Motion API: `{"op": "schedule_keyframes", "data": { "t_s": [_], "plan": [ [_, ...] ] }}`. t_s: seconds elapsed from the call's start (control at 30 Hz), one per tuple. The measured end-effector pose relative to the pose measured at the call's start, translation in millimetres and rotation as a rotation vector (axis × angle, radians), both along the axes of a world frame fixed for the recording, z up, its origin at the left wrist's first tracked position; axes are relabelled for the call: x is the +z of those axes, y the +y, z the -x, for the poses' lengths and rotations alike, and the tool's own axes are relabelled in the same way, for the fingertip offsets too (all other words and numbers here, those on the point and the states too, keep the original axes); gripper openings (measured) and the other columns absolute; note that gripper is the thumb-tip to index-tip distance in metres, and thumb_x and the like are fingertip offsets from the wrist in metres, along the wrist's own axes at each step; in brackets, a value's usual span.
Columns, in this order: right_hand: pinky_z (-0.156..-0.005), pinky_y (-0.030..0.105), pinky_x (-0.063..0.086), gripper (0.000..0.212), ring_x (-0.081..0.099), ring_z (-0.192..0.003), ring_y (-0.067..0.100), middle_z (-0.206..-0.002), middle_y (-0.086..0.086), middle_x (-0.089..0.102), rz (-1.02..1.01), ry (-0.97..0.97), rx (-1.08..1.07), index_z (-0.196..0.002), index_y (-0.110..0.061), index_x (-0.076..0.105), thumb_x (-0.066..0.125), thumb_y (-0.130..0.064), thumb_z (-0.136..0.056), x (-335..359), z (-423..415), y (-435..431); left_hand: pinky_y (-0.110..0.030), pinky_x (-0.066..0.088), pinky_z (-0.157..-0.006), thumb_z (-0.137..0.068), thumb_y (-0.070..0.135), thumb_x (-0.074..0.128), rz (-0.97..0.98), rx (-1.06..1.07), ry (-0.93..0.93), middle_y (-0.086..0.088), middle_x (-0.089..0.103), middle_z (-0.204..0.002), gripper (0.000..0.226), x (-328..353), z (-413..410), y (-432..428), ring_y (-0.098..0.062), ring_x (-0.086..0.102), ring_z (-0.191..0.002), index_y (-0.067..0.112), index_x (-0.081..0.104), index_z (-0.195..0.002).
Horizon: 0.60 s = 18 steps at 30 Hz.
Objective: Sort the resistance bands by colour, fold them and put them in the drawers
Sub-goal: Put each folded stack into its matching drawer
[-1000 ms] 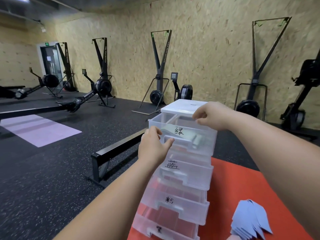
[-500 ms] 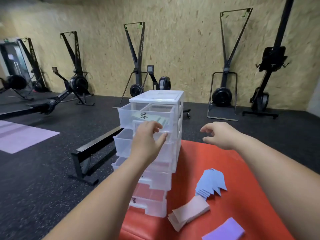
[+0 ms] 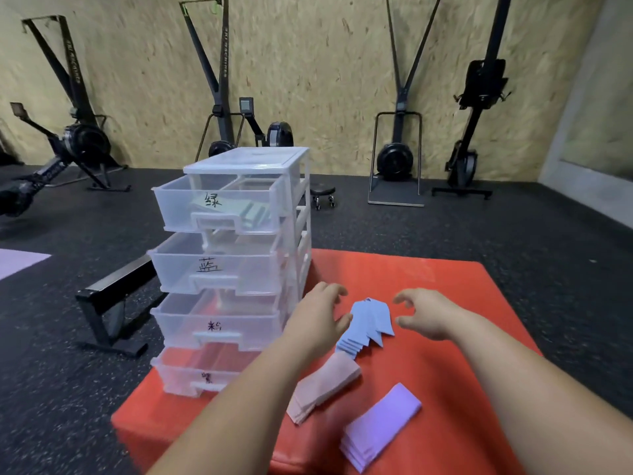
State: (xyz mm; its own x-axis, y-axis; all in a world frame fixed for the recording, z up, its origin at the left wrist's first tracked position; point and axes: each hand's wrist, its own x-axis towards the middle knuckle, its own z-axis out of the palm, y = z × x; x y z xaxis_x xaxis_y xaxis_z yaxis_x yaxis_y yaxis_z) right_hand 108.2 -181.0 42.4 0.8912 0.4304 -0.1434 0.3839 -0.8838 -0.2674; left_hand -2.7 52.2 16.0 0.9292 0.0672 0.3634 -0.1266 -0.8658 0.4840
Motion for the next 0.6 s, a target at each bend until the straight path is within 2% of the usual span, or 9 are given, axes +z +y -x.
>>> {"op": "schedule_keyframes", "data": {
  "t_s": [0.2,0.43,0.53,0.6],
  "plan": [
    [-0.112,0.034,0.04,0.064,0.051,-0.137,0.029,-0.15,0.011,0.05,0.018,0.077,-0.019,-0.153,-0.027,0.045,0.067,-0.041,-0.095,-63.3,-38.1,6.5,-0.038,0.05,-0.102,-0.094,0.043,0.071,0.04,0.054,0.269,0.002,0.057,-0.131,0.054,-51.5,-38.9,5.3,-0.019,0.061,-0.119,0.027,0.055,-0.143],
    [-0.107,0.033,0.039,0.065,0.048,-0.139,0.034,-0.152,0.019,0.047,-0.089,0.136,-0.08,-0.161,-0.02,0.031,0.058,-0.031,-0.102,-102.2,-88.7,36.0,-0.038,0.05,-0.104,-0.096,0.046,0.067,0.149,0.083,0.425,-0.001,0.049,-0.14,0.061,-92.3,-92.1,12.8,-0.022,0.058,-0.124,0.033,0.046,-0.152],
    [-0.106,0.034,0.041,0.067,0.049,-0.138,0.035,-0.153,0.018,0.049,-0.157,0.177,-0.13,-0.161,-0.024,0.029,0.057,-0.032,-0.101,-114.2,-102.8,49.4,-0.037,0.049,-0.105,-0.095,0.048,0.067,0.201,0.074,0.465,-0.001,0.048,-0.14,0.063,-106.2,-109.3,13.9,-0.022,0.057,-0.126,0.04,0.043,-0.153],
    [-0.108,0.034,0.042,0.064,0.051,-0.137,0.032,-0.153,0.012,0.052,-0.209,0.191,-0.138,-0.159,-0.026,0.036,0.059,-0.029,-0.099,-120.8,-105.7,56.7,-0.039,0.047,-0.108,-0.094,0.047,0.069,0.208,0.063,0.481,-0.001,0.05,-0.137,0.062,-114.7,-115.9,14.5,-0.023,0.054,-0.128,0.043,0.045,-0.151]
  ]
}}
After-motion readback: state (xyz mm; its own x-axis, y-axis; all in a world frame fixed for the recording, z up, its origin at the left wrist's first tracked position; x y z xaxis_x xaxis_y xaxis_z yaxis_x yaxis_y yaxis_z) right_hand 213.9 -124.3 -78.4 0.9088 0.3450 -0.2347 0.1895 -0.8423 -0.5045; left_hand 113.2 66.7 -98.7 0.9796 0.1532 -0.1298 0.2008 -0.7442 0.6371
